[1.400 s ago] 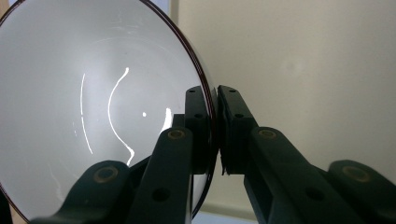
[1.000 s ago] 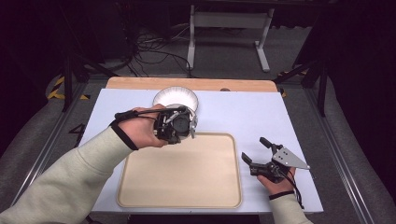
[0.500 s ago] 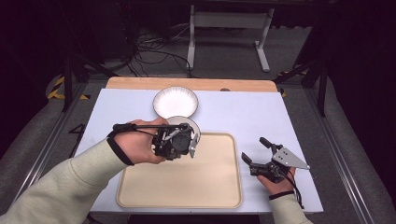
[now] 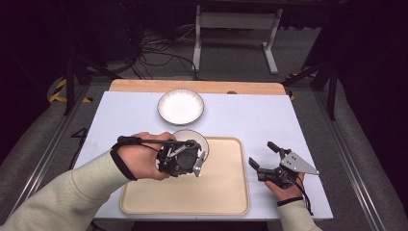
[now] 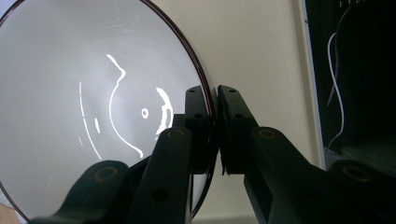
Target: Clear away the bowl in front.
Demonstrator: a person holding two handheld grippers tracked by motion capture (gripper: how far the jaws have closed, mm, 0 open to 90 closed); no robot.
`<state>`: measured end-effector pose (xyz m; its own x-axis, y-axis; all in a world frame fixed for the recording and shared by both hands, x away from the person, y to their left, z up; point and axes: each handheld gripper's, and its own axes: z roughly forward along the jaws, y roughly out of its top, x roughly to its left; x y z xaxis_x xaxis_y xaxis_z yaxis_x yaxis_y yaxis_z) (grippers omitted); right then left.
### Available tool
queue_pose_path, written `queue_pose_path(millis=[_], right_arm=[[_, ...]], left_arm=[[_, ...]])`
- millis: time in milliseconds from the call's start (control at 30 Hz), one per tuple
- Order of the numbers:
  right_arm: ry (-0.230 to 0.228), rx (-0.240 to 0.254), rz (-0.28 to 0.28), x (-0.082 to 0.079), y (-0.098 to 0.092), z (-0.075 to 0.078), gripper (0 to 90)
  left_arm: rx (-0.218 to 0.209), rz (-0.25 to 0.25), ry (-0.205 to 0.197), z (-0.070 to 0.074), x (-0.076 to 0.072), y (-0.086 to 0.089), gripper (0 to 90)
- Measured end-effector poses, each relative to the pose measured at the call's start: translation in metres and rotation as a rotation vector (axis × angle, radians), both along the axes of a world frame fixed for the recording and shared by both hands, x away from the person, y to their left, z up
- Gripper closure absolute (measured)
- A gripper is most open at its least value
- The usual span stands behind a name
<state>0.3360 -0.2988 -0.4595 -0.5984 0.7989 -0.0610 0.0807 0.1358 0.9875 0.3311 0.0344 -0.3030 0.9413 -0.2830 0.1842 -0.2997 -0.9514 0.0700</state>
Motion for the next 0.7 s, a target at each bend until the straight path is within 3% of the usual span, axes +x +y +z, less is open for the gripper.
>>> queue_pose_path(millis=[233,533,700], right_arm=[[0.0,-0.003,0.0,0.0,0.0,0.0,8.0],[0.0,-0.005,0.004,0.0,0.001,0.0,8.0],[0.0,-0.006,0.005,0.0,0.001,0.0,8.0]], left_arm=[[0.003,0.004,0.008,-0.013,-0.003,0.001,84.0],[-0.011,0.008,0.058,-0.031,-0.004,0.003,84.0],[0.002,0.003,0.085,-0.041,-0.002,0.002,84.0]])
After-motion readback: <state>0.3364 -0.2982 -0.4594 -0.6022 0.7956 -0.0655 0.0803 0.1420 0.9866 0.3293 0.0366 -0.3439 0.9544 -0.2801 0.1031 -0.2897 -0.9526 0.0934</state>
